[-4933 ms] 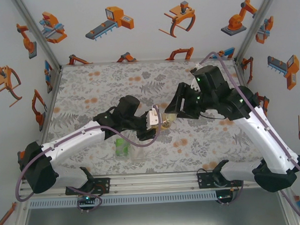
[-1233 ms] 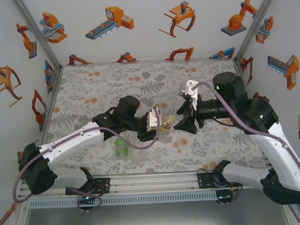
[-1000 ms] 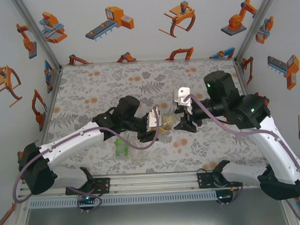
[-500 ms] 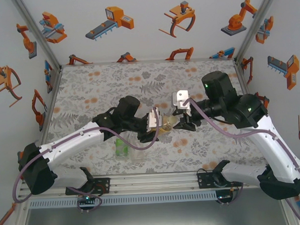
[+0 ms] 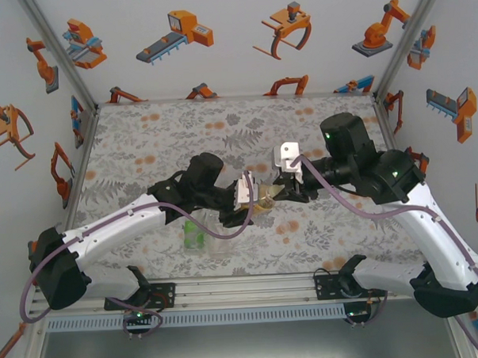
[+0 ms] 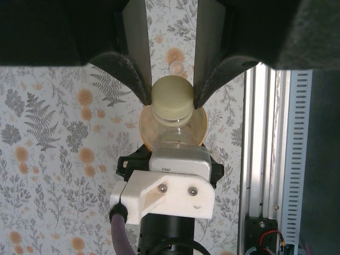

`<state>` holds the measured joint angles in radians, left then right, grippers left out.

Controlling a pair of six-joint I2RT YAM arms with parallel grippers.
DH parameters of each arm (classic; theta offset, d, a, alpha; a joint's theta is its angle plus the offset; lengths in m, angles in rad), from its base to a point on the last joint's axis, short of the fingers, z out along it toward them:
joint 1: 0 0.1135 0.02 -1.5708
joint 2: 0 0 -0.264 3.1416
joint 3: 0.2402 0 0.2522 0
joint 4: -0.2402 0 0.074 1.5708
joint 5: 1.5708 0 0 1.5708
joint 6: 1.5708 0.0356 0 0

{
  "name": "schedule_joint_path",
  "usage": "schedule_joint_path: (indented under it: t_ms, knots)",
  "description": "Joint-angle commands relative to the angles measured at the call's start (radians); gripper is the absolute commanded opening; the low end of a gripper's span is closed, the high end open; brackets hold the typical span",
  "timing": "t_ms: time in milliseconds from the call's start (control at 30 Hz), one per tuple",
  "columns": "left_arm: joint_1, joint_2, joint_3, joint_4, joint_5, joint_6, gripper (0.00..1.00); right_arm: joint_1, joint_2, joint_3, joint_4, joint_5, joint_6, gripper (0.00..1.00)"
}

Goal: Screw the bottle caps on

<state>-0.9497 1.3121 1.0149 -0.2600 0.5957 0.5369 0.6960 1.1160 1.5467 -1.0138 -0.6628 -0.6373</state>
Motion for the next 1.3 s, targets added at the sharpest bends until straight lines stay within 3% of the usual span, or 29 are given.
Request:
schedule_joint_path:
  t_ms: [0,200,567,700,800,900,1133,1267]
  knots:
    - [-0.009,-0.016,0.035,0.008,0.024,0.016,0.00,0.004,-0.006,-0.004,-0.011,-0.019,0.004,0.25]
    - [-0.009,-0.001,0.044,0.000,0.021,0.001,0.00,0.014,0.020,0.045,-0.084,-0.020,-0.006,0.00]
    - [-0.012,0.018,0.058,-0.006,0.026,-0.008,0.00,0.094,0.109,0.159,-0.245,0.082,-0.082,0.00]
    - [-0.012,0.014,0.058,-0.005,0.024,-0.004,0.00,0.105,0.117,0.147,-0.228,0.124,-0.022,0.00]
    - [-0.012,0.017,0.060,-0.005,0.018,-0.006,0.00,0.106,0.113,0.124,-0.162,0.175,0.118,0.00]
    - [-0.012,0.016,0.057,0.007,0.012,-0.007,0.00,0.106,0.097,0.076,-0.062,0.237,0.354,0.00]
    - [-0.012,0.013,0.032,0.066,-0.018,-0.026,0.00,0.108,0.014,-0.081,0.135,0.421,1.002,0.00]
    - [-0.012,0.016,0.028,0.088,-0.025,-0.029,0.00,0.108,0.015,-0.103,0.110,0.529,1.403,0.00]
